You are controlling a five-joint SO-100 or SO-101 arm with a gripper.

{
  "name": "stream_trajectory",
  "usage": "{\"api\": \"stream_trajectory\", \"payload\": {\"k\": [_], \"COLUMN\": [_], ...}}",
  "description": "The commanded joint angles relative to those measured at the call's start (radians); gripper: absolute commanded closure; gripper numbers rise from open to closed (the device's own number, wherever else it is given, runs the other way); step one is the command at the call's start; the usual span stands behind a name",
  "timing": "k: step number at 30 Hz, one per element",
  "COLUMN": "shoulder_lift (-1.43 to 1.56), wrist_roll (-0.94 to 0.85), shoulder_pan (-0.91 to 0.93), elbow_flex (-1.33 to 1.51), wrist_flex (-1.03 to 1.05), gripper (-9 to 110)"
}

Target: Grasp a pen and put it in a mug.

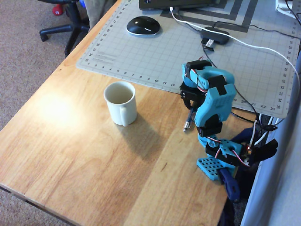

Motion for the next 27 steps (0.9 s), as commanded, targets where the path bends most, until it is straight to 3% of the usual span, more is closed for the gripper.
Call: {"api": "stream_trajectory", "payload": {"k": [1,16,23,27], "shoulder_lift": [0.147,0.609,0.63,0.589], "wrist_roll": [-0.008,-0.012,-0.02,-0.124], "shoulder_pan": [-0.075,-0.449,-0.649,-0.739], "elbow_flex": [-0.06,-0.255,-0.436,-0.508], "wrist_flex": [-0.002,-0.003,-0.003,-0.005], "gripper": [102,102,102,102]}}
